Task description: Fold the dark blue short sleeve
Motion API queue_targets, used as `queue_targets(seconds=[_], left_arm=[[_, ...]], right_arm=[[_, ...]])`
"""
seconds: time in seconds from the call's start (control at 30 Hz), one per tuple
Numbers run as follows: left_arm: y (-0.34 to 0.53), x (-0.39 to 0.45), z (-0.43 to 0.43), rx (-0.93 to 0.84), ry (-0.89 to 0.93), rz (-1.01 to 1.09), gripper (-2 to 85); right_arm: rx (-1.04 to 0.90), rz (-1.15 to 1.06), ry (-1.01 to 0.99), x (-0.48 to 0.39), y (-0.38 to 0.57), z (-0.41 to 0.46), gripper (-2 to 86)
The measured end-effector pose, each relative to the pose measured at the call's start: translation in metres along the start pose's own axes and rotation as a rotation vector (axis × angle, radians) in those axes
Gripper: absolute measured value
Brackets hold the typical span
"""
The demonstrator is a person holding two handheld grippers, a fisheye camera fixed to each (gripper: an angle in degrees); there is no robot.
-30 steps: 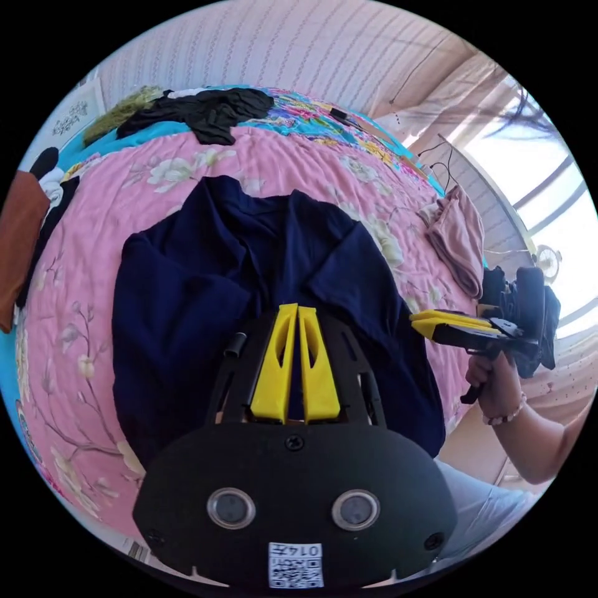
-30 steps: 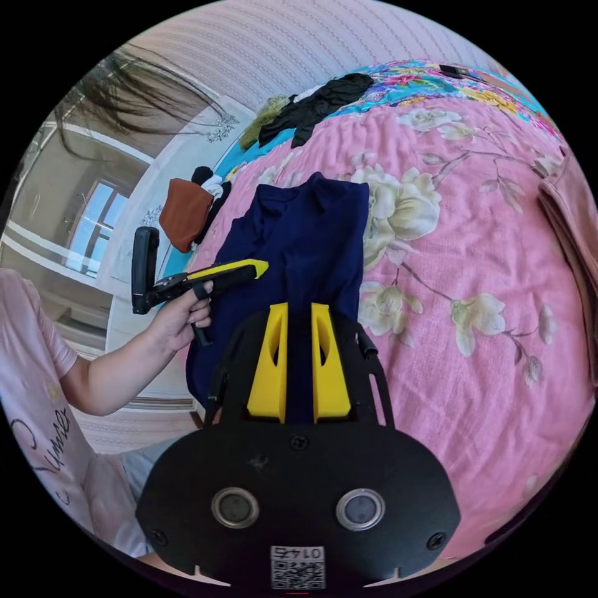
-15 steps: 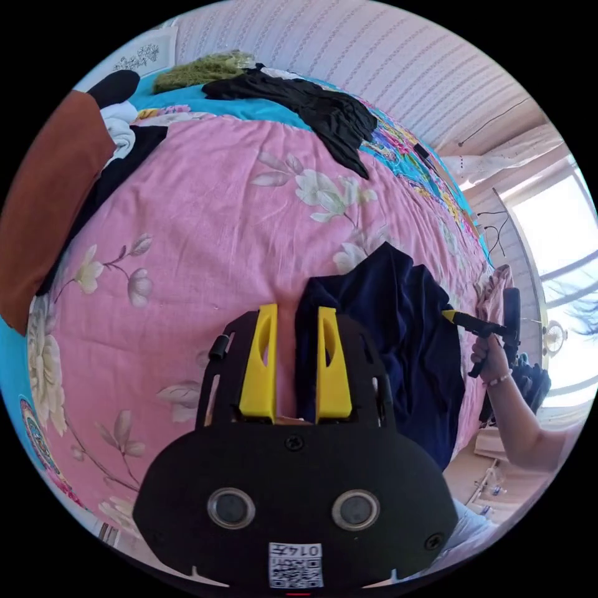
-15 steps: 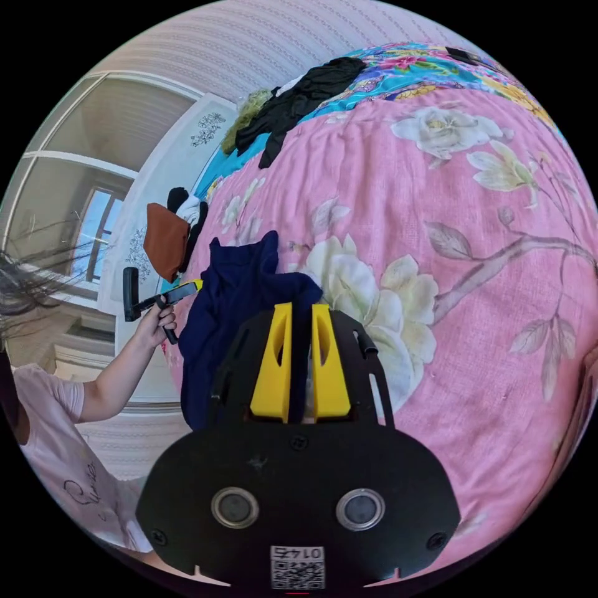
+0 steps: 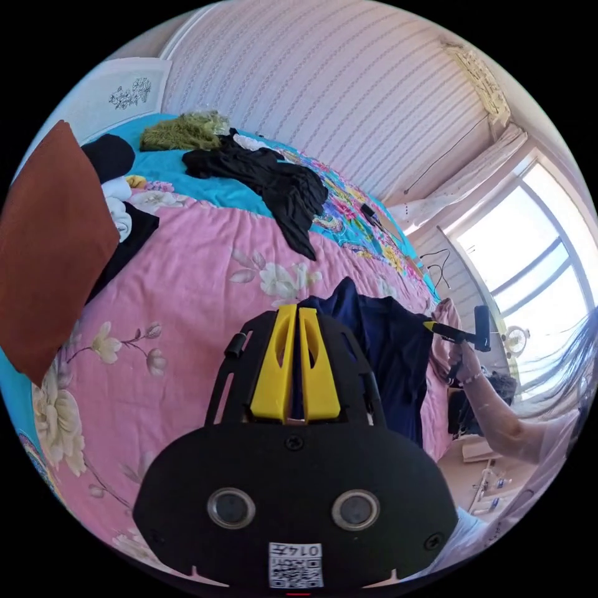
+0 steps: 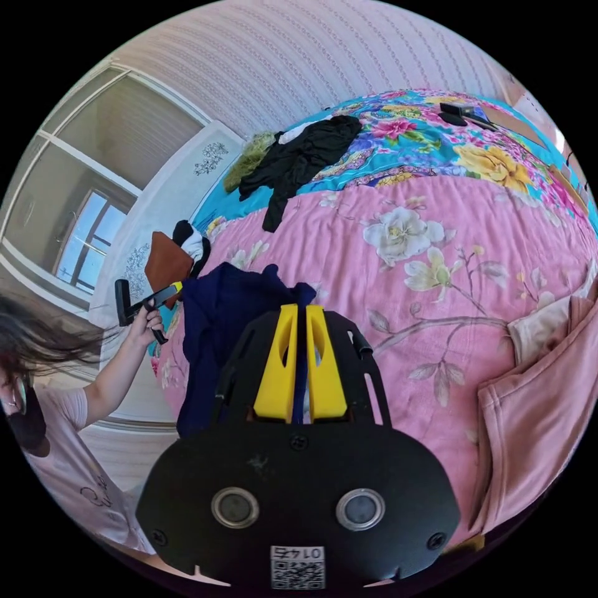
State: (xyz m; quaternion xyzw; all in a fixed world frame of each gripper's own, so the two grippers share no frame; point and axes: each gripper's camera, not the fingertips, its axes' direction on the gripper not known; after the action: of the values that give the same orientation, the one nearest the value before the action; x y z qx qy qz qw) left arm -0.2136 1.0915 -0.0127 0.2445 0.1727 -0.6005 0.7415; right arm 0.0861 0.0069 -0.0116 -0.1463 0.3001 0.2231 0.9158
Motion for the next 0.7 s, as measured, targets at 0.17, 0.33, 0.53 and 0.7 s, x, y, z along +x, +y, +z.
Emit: queue_targets(seconds=[0.17, 0.33, 0.53, 0.7], left_arm=[[0.066, 0.022, -0.07, 0.039, 0.031, 0.104, -1.0], [0.154, 0.041, -0.132, 0.055, 0.054, 0.146, -1.0], [0.29, 0.053, -0.179, -0.063, 0.068, 0.035, -1.0], [0.368, 0.05, -0.182, -0.233, 0.0, -0.121, -0.9]], right_arm=[[0.068, -0.084, -0.045, -0.02, 0.047, -0.02, 1.3], [0.067, -0.18, -0.1, -0.047, 0.129, -0.036, 1.5], [-0.054, -0.128, -0.047, -0.082, 0.263, -0.029, 1.9], [-0.144, -0.012, 0.033, -0.095, 0.342, -0.013, 3.0]])
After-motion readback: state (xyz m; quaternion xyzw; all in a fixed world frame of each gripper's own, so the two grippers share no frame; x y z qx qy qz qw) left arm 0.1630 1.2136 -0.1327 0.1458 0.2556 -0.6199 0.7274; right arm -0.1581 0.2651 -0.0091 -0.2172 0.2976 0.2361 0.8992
